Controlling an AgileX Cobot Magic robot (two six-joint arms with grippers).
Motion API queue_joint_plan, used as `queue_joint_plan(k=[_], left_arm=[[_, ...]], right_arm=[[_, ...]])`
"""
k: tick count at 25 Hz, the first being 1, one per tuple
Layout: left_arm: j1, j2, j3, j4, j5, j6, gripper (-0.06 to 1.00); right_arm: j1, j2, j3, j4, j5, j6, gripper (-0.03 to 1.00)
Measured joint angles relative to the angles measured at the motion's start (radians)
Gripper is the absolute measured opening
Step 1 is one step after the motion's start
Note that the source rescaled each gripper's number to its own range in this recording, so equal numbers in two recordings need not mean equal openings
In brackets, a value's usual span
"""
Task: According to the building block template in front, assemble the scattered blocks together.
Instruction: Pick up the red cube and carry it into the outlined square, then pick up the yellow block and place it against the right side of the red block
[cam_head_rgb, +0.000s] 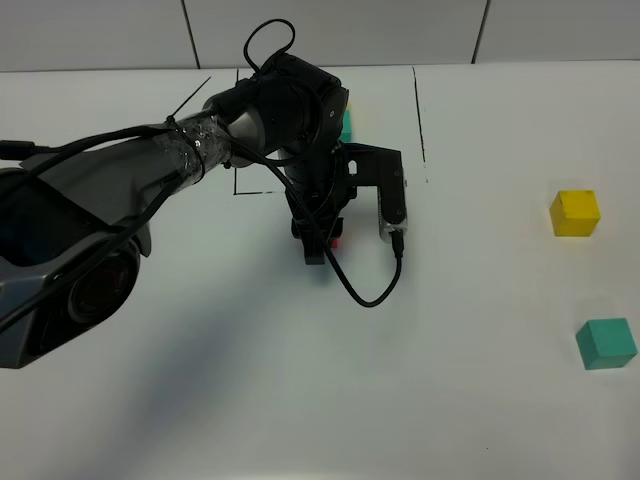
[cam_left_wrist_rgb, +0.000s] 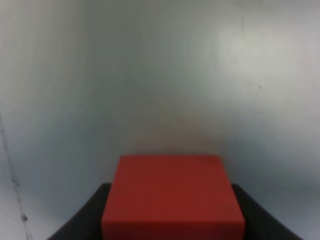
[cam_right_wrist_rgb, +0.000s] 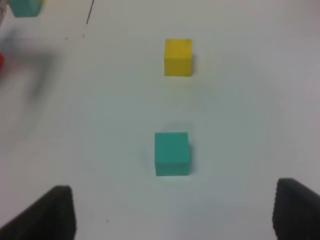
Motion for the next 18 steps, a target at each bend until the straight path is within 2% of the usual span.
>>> queue_joint_plan(k=[2, 4, 11, 14, 18], left_arm=[[0.000, 0.000, 0.000, 0.000, -0.006, 0.001, 0.11], [0.000, 0.000, 0.000, 0.000, -0.008, 0.001, 0.25], [0.000, -0.017, 0.000, 0.000, -0.011, -0.003, 0.87], [0.000, -0.058, 0.000, 0.000, -0.012, -0.041, 0.98], [0.000, -0.114, 0.000, 0.015, -0.013, -0.149, 1.00]], right_arm=[[0.000, 0.000, 0.000, 0.000, 0.000, 0.000, 0.66], [0.000, 0.000, 0.000, 0.000, 0.000, 0.000, 0.66], [0.000, 0.000, 0.000, 0.007, 0.000, 0.000, 0.66], [0.000, 0.000, 0.000, 0.008, 0.000, 0.001, 0.66], [0.000, 0.000, 0.000, 0.008, 0.000, 0.001, 0.66]])
